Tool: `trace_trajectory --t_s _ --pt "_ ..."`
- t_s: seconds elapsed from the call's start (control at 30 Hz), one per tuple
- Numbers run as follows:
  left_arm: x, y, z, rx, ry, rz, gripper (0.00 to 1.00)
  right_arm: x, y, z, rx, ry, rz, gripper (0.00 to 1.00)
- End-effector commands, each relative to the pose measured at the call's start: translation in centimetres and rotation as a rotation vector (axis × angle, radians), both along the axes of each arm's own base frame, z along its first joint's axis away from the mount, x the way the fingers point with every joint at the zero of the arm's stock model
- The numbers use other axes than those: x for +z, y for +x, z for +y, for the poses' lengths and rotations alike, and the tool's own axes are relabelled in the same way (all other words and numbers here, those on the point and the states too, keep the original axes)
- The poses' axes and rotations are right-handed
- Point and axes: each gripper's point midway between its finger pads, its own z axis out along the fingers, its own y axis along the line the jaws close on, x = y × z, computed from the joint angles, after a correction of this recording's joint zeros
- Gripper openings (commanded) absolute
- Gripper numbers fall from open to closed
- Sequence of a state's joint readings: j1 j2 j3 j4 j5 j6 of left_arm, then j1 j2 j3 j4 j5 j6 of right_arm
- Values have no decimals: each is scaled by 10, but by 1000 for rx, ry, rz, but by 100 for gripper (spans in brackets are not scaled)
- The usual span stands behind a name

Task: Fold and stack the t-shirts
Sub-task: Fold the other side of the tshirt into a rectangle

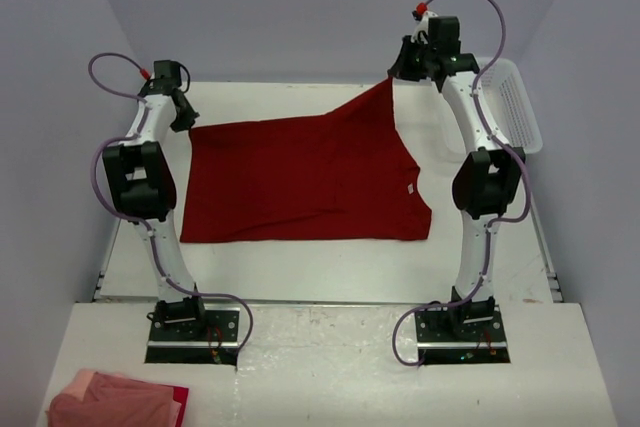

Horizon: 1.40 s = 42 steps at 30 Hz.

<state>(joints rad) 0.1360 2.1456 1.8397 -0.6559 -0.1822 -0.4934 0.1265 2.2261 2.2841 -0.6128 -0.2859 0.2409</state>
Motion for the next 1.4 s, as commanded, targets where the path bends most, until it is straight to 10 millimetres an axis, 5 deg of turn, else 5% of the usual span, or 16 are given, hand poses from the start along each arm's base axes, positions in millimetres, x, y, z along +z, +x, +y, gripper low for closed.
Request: trace_trajectory --t_s 0.0,0.07,0.1,0.23,0.27,0.3,0.53,0.73,1.07,1.37 --pt "17 1 -5 -21 13 -38 0 18 -12 0 24 22 -27 0" --pt "26 -4 -8 -18 20 -47 0 1 -24 -1 11 28 22 0" --pt "20 -11 -12 -17 17 -30 0 16 -31 -2 4 35 -6 0" --pt "22 -33 -19 14 -6 -23 0 16 -61 -9 -38 45 15 0" --pt "27 -37 -21 12 -9 -33 0 1 -70 -12 -49 40 51 0" --pt "21 -45 -22 15 -10 -16 0 15 -78 -12 -52 46 24 0" --pt "28 -71 -20 37 17 -2 0 13 -122 -21 -97 40 54 0" --pt "31 -90 -19 55 24 17 0 -7 -156 -22 -109 36 111 0" --pt "21 -134 -9 142 76 78 0 -28 -191 -19 -142 23 186 0" --pt "18 -150 0 188 107 95 0 -48 -209 -36 -234 -31 242 0"
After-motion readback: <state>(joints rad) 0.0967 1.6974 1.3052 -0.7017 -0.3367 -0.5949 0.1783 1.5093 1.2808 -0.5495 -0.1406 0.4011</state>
